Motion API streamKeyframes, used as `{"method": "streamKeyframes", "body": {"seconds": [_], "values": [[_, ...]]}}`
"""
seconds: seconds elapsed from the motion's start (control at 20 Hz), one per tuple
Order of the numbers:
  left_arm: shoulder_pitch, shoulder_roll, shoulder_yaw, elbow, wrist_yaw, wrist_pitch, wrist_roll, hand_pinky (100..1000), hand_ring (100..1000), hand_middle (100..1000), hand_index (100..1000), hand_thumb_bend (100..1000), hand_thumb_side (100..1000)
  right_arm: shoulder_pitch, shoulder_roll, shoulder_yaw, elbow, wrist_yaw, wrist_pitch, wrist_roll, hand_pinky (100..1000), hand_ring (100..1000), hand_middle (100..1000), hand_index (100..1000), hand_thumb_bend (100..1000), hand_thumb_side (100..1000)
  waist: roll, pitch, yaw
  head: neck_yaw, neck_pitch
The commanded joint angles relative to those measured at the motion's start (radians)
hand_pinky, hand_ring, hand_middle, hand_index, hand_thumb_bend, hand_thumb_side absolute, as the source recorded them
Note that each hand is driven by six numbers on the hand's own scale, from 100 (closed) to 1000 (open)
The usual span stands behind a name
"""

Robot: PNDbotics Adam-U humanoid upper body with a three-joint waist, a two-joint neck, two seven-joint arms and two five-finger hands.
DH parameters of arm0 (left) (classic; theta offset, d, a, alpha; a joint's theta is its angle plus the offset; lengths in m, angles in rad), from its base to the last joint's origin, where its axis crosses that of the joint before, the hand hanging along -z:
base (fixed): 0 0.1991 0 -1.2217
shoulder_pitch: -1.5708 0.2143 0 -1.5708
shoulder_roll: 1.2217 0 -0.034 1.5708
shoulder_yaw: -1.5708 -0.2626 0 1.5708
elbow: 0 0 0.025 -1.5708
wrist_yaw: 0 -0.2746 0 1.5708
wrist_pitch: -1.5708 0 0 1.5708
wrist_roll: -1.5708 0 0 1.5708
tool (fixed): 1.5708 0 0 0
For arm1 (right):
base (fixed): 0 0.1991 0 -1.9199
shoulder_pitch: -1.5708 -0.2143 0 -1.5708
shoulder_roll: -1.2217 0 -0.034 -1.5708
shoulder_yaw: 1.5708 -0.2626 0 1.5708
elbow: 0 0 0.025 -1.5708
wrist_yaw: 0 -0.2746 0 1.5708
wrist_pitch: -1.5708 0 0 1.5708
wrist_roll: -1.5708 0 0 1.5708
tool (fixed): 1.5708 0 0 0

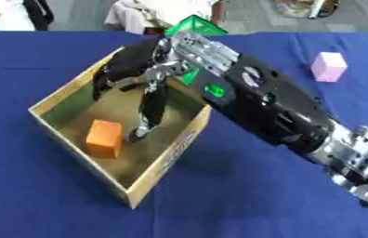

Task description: Pick up objects on the table and place them in the box.

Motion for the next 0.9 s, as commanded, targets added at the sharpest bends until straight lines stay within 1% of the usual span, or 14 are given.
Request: {"method": "streamKeyframes", "body": {"seconds": [0.05,0.1,0.2,0.35,0.5,0.7,0.8,0.9], "values": [[-0.007,0.013,0.005,-0.014,0.001,-0.001,-0.001,836,735,715,873,586,954,-0.014,-0.04,-0.048,-0.062,-0.022,0.014,-0.024,799,910,883,918,460,529,0.005,-0.017,-0.003,0.006,-0.009],[-0.006,0.014,0.006,-0.014,0.0,-0.001,0.0,836,735,715,873,586,954,-0.013,-0.051,-0.064,-0.084,-0.04,0.023,-0.034,795,902,876,914,438,543,0.004,-0.017,-0.004,0.008,-0.009],[-0.003,0.015,0.008,-0.014,-0.002,-0.001,0.002,836,734,715,873,587,954,-0.009,-0.081,-0.114,-0.14,-0.094,0.048,-0.06,788,892,867,908,405,558,0.004,-0.018,-0.008,0.01,-0.007],[0.002,0.018,0.012,-0.014,-0.005,-0.002,0.007,836,734,715,873,587,954,0.004,-0.152,-0.201,-0.227,-0.187,0.097,-0.094,785,884,861,905,383,569,0.003,-0.018,-0.013,0.018,-0.006],[0.005,0.023,0.014,-0.014,-0.007,-0.004,0.01,837,734,715,873,586,954,0.026,-0.226,-0.273,-0.282,-0.25,0.144,-0.123,784,881,858,902,368,578,0.002,-0.017,-0.021,0.026,-0.008],[0.009,0.03,0.018,-0.014,-0.013,-0.004,0.015,837,733,715,872,585,955,0.083,-0.33,-0.363,-0.32,-0.291,0.19,-0.171,787,882,859,903,372,579,0.002,-0.012,-0.03,0.038,-0.01],[0.011,0.034,0.021,-0.014,-0.016,-0.004,0.018,837,733,715,872,585,955,0.121,-0.378,-0.403,-0.318,-0.294,0.211,-0.2,790,885,860,908,372,597,0.002,-0.01,-0.034,0.045,-0.012],[0.012,0.035,0.023,-0.014,-0.019,-0.005,0.02,837,733,715,872,585,956,0.169,-0.426,-0.44,-0.291,-0.285,0.223,-0.221,794,887,860,914,379,600,0.001,-0.006,-0.036,0.05,-0.016]]}}
